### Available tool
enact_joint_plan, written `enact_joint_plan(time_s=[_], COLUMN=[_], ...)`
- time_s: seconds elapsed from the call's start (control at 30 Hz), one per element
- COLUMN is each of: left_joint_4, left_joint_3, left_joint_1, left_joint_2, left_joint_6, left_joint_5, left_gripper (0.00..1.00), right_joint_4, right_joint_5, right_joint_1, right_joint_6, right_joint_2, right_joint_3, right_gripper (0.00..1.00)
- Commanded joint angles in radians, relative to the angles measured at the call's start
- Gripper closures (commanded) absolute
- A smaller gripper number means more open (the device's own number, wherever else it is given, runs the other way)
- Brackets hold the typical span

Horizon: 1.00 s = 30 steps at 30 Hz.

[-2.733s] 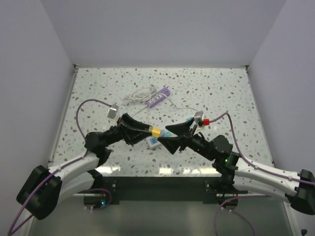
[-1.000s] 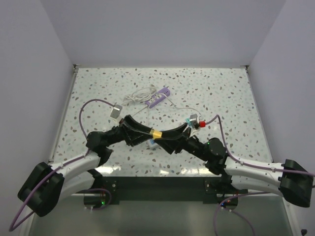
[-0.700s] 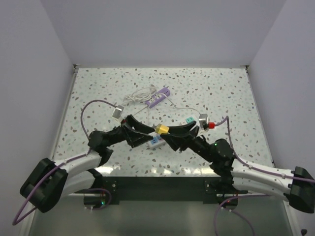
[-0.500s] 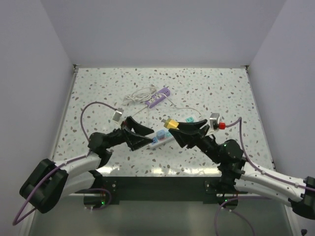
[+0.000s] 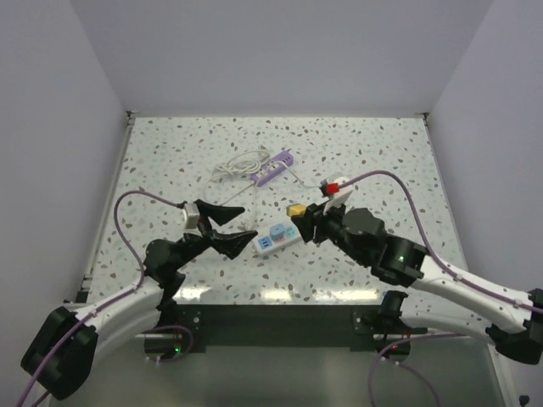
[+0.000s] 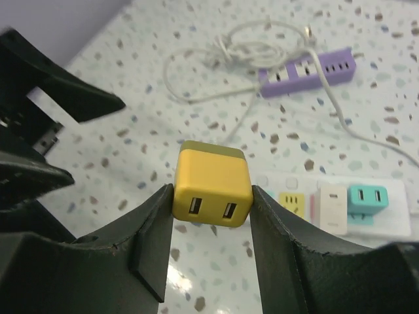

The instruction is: Insert the plug

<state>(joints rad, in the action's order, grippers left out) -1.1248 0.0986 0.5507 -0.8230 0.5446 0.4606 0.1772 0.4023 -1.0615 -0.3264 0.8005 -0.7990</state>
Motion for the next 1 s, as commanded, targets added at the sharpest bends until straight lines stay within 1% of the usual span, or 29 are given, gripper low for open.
enact_joint_plan(time_s=[0.0,0.1,0.2,0.3,0.43,0.5,0.67,0.77,0.97], left_joint_4=[0.101,0.149,0.175,0.220,0.276,0.276,0.281,0.283,0.275], left_joint_3=[-0.011,-0.005,0.003,0.030,0.067,0.069,0.070,0.081,0.093], left_joint_1=[0.005,0.014,0.025,0.063,0.129,0.144,0.152,0.158,0.164], left_joint_2=[-0.014,-0.030,-0.045,-0.077,-0.122,-0.136,-0.137,-0.165,-0.212], left_joint_6=[-0.173,-0.236,-0.285,-0.330,-0.397,-0.403,-0.422,-0.436,-0.448], left_joint_5=[-0.099,-0.115,-0.125,-0.146,-0.229,-0.235,-0.237,-0.244,-0.261], left_gripper=[0.10,0.10,0.10,0.10,0.10,0.10,0.10,0.10,0.10], right_joint_4=[0.227,0.274,0.310,0.340,0.346,0.344,0.328,0.315,0.323], right_joint_5=[0.018,-0.028,-0.083,-0.155,-0.195,-0.198,-0.262,-0.296,-0.290], right_joint_1=[0.017,0.052,0.101,0.156,0.179,0.189,0.230,0.253,0.285], right_joint_6=[0.020,0.030,0.044,0.065,0.093,0.105,0.135,0.158,0.184], right_joint_2=[0.133,0.231,0.288,0.377,0.459,0.489,0.591,0.631,0.692], right_joint_3=[-0.078,-0.121,-0.152,-0.186,-0.210,-0.223,-0.247,-0.259,-0.289], right_gripper=[1.00,1.00,1.00,1.00,1.00,1.00,1.00,1.00,1.00])
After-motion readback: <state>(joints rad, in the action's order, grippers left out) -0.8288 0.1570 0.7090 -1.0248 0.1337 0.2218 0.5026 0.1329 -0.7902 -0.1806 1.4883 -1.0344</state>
